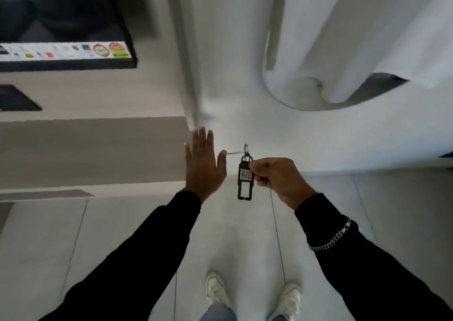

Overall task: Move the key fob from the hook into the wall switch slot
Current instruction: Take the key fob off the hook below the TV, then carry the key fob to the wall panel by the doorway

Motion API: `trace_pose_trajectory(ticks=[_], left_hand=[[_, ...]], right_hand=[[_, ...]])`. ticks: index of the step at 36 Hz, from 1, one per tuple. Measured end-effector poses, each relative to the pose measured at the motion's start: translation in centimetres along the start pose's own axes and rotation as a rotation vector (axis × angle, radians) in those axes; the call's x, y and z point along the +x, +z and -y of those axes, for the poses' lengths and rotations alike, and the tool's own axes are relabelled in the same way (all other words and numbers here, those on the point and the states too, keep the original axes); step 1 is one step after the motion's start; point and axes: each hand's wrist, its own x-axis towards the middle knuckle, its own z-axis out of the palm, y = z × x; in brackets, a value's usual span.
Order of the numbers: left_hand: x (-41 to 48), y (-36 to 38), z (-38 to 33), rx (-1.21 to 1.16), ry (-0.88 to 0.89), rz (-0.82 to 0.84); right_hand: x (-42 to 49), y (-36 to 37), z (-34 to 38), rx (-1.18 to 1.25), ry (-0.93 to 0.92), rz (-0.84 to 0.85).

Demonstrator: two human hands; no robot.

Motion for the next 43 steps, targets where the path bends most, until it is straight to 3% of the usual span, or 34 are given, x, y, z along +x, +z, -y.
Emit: trace_pose_trajectory(ticks=[5, 15, 27, 43], left_hand=[[-1.6, 2.9, -9.8, -0.117, 0.221, 0.009], [-2.6, 12.0, -29.4, -0.09, 0.596, 0.003], [-1.2, 24.6, -50.2, -0.177, 0.795, 0.102], [9.5, 41.6, -77.2, -0.408, 1.059, 0.165]], right_hand=[[-4.9, -8.5, -0.6, -0.015, -0.077, -0.032], [-14.0, -29.0, 0.3, 0.003, -0.142, -0.143], [-17.3, -52.3, 3.0, 0.08, -0.261, -0.398], [-14.3, -81.2, 8.7, 0.106, -0.219, -0.611]])
